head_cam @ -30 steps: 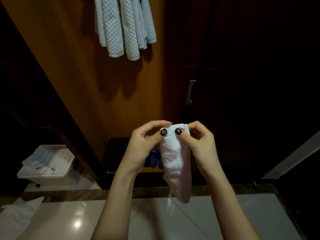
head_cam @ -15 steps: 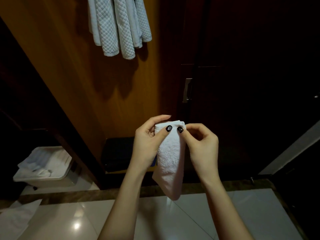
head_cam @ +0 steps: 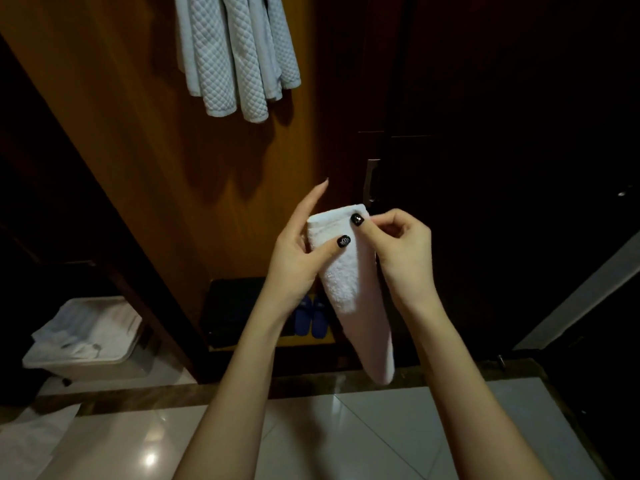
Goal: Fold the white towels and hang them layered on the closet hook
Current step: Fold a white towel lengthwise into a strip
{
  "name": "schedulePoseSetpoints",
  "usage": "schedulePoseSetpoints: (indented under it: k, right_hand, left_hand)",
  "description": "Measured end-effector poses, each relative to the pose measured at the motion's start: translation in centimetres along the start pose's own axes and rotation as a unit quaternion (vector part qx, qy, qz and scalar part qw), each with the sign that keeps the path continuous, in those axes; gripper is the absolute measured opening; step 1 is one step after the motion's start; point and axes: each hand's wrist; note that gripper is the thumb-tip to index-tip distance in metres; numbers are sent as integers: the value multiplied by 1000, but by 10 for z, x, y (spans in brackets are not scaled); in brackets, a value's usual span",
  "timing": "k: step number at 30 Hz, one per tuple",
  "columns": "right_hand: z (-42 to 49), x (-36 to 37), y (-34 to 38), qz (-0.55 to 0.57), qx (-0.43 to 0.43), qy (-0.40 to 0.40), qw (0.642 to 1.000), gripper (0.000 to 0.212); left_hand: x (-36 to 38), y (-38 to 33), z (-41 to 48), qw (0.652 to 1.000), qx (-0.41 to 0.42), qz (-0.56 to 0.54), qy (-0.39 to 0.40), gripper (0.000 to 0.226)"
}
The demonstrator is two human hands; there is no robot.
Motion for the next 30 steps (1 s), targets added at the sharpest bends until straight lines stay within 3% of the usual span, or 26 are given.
schedulePoseSetpoints:
  k: [7, 15, 18, 25, 30]
  right_hand:
    - [6, -14, -5, -46, -47, -5, 998, 11]
    - [23, -25, -9, -40, -34, 93, 994, 30]
    - [34, -22, -5, -45, -45, 85, 994, 30]
    - [36, -15, -3, 24, -51, 146, 988, 13]
    - [30, -20, -10, 51, -10, 166, 985, 18]
  left_hand:
    - [17, -11, 40, 996, 79, 32, -29, 57]
    - [18, -36, 87, 993, 3, -110, 49, 62]
    - [20, -43, 96, 990, 7, -127, 62, 59]
    - [20, -51, 106, 994, 1, -105, 31, 24]
    - [13, -48, 112, 986, -16, -165, -1, 26]
Point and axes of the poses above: each hand's wrist, its own z-axis towards the middle knuckle, its own x-axis out of the palm, y = z × x, and after that the axes turned 13 degrees about -y, right-handed
